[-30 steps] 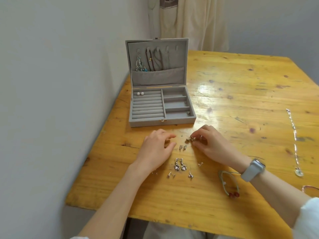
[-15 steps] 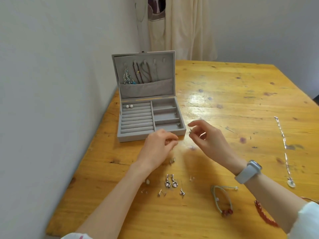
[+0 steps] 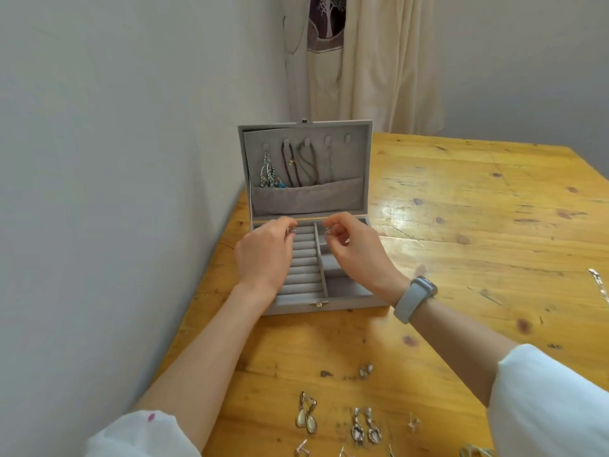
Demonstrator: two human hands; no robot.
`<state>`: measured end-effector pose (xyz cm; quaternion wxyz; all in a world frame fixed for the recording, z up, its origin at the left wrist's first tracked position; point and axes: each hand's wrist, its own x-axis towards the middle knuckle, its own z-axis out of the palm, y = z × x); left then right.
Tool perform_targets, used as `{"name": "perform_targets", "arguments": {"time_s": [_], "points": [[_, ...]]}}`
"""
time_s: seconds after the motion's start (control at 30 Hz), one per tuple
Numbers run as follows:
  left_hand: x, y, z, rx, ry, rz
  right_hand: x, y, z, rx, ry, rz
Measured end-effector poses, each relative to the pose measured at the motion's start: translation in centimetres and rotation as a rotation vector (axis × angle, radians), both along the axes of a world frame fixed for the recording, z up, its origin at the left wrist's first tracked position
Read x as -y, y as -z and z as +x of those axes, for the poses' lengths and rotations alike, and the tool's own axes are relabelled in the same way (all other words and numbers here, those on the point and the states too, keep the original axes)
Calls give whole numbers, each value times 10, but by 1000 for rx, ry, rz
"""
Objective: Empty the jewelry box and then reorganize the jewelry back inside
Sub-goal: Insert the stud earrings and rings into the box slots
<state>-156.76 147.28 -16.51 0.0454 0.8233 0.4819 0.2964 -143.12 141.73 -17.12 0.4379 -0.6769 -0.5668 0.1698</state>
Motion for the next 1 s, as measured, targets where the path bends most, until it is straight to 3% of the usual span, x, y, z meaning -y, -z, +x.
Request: {"name": "perform_targets", "arguments": {"time_s": [0.37,0.73,1.0], "points": [[-22,12,6,-145,-75,87,-47,16,-5,150,-20,-40],[-26,25,0,-144,-43,181,-52,21,-4,228,-67,-56],[-28,24,1,-110,-56,102,-56,21,-10,336,-40,-64]]}}
